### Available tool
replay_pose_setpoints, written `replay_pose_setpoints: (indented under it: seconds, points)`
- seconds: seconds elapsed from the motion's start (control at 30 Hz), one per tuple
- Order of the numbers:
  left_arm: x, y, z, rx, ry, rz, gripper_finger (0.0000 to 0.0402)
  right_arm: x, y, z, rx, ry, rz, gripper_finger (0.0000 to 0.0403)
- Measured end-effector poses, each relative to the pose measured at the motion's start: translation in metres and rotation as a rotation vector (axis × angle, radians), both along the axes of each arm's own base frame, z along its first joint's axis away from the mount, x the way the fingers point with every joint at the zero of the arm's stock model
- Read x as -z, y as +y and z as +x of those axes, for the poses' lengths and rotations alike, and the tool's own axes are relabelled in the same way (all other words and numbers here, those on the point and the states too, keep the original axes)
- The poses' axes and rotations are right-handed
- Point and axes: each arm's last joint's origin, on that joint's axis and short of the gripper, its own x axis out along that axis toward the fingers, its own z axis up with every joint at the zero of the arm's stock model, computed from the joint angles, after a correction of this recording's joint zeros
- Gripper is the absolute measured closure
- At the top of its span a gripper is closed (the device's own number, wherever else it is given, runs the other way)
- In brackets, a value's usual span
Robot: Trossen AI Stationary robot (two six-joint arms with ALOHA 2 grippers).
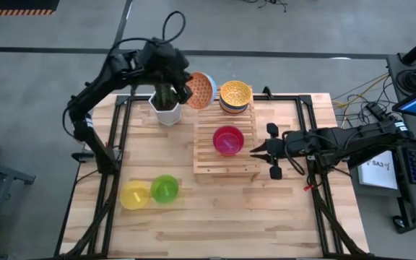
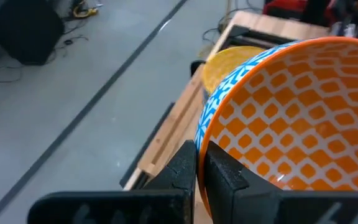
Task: Place and stack bowls onto a shelf
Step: Stack the orange patterned bowl on top of the yellow patterned bowl on the shelf
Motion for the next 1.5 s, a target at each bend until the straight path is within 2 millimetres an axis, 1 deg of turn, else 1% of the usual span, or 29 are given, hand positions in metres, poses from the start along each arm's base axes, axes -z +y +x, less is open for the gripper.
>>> replay_pose_setpoints:
  seconds: [0.1,0.2,0.33,0.47,0.53,0.6,0.7,0.83,1.0,1.17,1.33,1.43,1.5]
  points:
    - [0.01,0.014,0.005,-0.03,-0.002,0.017,0.0401,0.002,0.0,0.0,0.009,0.019,-0.001,0.035]
    - [0.015,0.022,0.014,-0.027,-0.041,0.047,0.0399,0.003,0.0,0.001,0.007,0.025,-0.007,0.035]
    - [0.014,0.023,0.021,0.028,-0.09,0.065,0.0398,0.002,0.0,0.004,-0.01,-0.002,-0.049,0.035]
    - [0.015,0.021,0.022,0.059,-0.084,0.015,0.0397,-0.008,-0.003,0.007,0.082,-0.106,-0.157,0.035]
    - [0.017,0.02,0.02,0.055,-0.07,-0.028,0.0397,-0.015,-0.005,0.009,0.137,-0.161,-0.245,0.035]
    - [0.02,0.019,0.017,0.041,-0.041,-0.064,0.0396,-0.025,-0.006,0.011,0.157,-0.198,-0.337,0.035]
    - [0.028,0.016,0.012,0.012,0.026,-0.133,0.0396,-0.048,-0.006,0.016,0.151,-0.254,-0.393,0.035]
    - [0.035,0.011,0.003,-0.008,0.129,-0.203,0.0396,-0.072,-0.004,0.027,0.135,-0.226,-0.434,0.0345]
    - [0.042,0.0,-0.008,-0.031,0.245,-0.306,0.0396,-0.092,0.0,0.05,0.106,-0.121,-0.466,0.032]
    - [0.046,-0.015,-0.016,-0.047,0.331,-0.381,0.0395,-0.105,0.005,0.082,0.03,-0.036,-0.491,0.0283]
    - [0.045,-0.029,-0.014,0.022,0.289,-0.493,0.0396,-0.115,0.004,0.117,-0.127,0.014,-0.5,0.025]
    - [0.046,-0.035,-0.012,0.034,0.283,-0.523,0.0396,-0.12,0.0,0.138,-0.186,0.046,-0.524,0.024]
    - [0.047,-0.037,-0.011,0.038,0.288,-0.523,0.0397,-0.12,-0.002,0.152,-0.226,0.083,-0.554,0.0239]
